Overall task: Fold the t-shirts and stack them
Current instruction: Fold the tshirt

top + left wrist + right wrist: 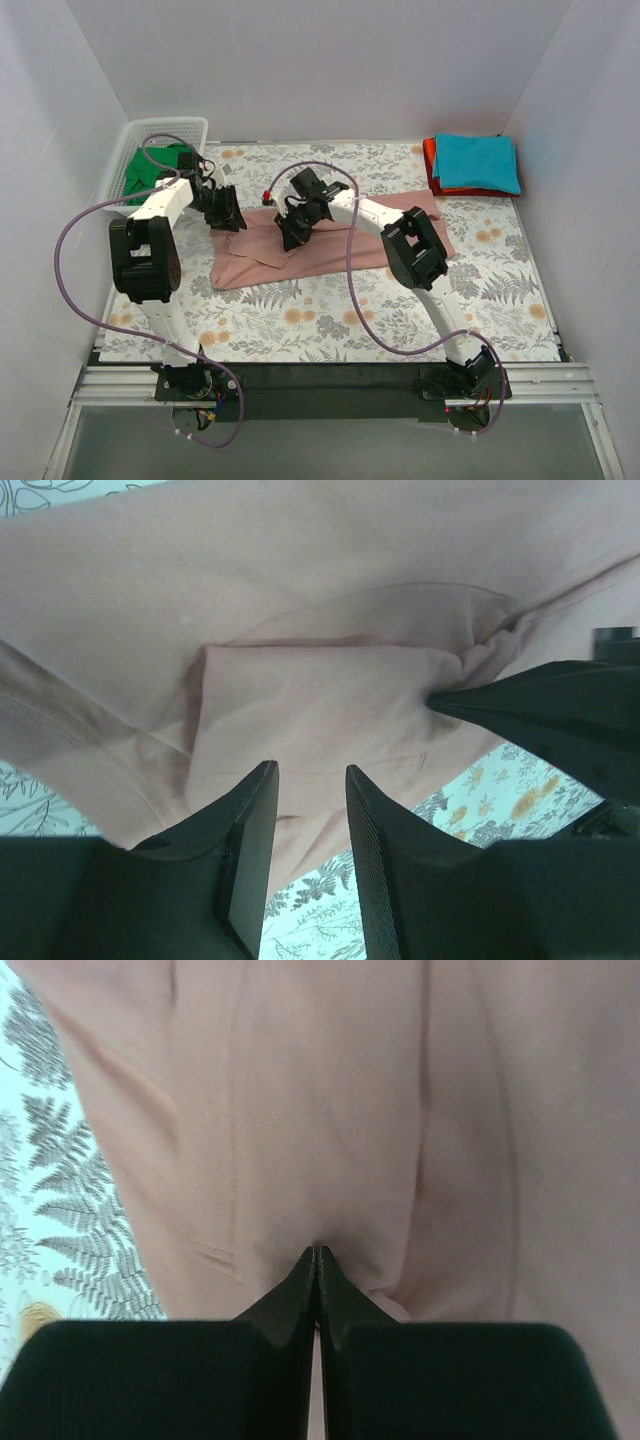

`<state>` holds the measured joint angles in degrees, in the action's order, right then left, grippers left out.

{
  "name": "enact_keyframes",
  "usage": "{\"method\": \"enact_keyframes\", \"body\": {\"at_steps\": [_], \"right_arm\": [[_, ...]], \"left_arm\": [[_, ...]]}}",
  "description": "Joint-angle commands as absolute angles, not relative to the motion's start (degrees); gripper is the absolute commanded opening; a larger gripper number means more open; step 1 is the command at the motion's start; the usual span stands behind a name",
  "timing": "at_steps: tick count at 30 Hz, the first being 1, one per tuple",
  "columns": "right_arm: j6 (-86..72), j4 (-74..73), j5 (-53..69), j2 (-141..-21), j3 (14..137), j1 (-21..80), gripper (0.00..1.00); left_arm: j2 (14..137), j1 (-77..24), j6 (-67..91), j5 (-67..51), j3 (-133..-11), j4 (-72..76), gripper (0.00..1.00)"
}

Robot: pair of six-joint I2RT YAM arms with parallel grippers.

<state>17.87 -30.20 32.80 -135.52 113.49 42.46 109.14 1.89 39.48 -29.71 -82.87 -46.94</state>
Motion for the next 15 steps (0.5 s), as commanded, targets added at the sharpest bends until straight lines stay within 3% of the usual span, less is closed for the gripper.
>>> {"method": "enact_keyframes", "body": {"at_steps": [1, 5, 10, 15], "right_arm": [[17.05, -30.50, 32.26, -136.93, 112.59, 42.54, 0.05], [15.38, -30.76, 31.38, -136.68, 113.29, 42.28, 0.04], [17.57, -34.53, 29.54, -128.25, 114.08, 38.42, 0.21], [25.82, -35.51, 20.41, -116.91, 103.81, 29.82, 0.22]], "left_arm": [[111.08, 1.14, 41.40, -29.54, -81.65, -44.47, 0.32], [113.73, 1.05, 42.54, -26.11, -79.63, -42.37, 0.27], [116.37, 1.14, 41.22, -20.05, -82.44, -42.01, 0.23], [115.93, 1.06, 37.54, -15.73, -91.48, -44.82, 0.22]]}}
